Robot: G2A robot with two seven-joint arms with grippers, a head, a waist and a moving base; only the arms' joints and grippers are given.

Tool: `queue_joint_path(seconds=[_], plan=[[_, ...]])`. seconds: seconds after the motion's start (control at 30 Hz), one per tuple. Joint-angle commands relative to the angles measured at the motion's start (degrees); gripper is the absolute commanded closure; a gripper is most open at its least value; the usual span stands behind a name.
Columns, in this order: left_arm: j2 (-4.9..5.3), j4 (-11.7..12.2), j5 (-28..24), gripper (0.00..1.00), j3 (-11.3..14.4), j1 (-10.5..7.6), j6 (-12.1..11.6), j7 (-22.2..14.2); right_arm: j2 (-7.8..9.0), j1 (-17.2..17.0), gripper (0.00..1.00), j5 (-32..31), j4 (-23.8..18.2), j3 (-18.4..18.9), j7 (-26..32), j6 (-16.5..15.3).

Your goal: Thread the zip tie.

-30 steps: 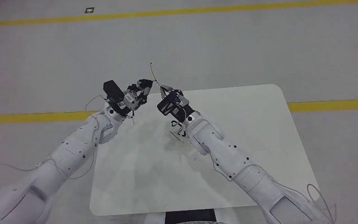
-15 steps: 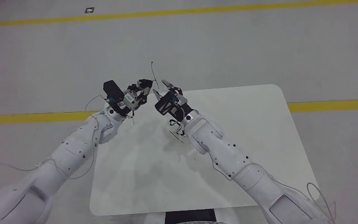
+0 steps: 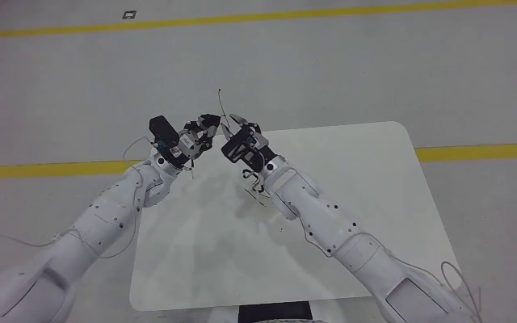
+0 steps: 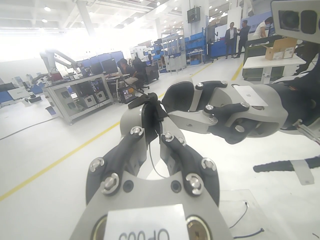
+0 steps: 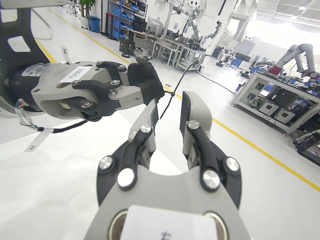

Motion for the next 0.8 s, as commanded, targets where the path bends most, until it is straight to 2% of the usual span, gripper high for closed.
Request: queue_joint_path(seconds=[0.0,0.03,0.07,0.77], plan=[[0.00,0.0,0.0,1.00,0.0,0.00,0.0,0.0,-0.12,0.1,0.91,0.0,0.2,0.0,-0.1,0.2],[0.00,0.0,0.0,1.00,0.0,0.00,0.0,0.0,-0.16,0.2,0.98,0.0,0.3,0.0,-0.2,0.2],[0.00,0.0,0.0,1.00,0.0,0.00,0.0,0.0,-0.20,0.2,1.00,0.0,0.4,0.0,-0.3,0.3],[0.00,0.0,0.0,1.00,0.0,0.00,0.0,0.0,0.91,-0.5,1.00,0.0,0.3,0.5,-0.2,0.3]])
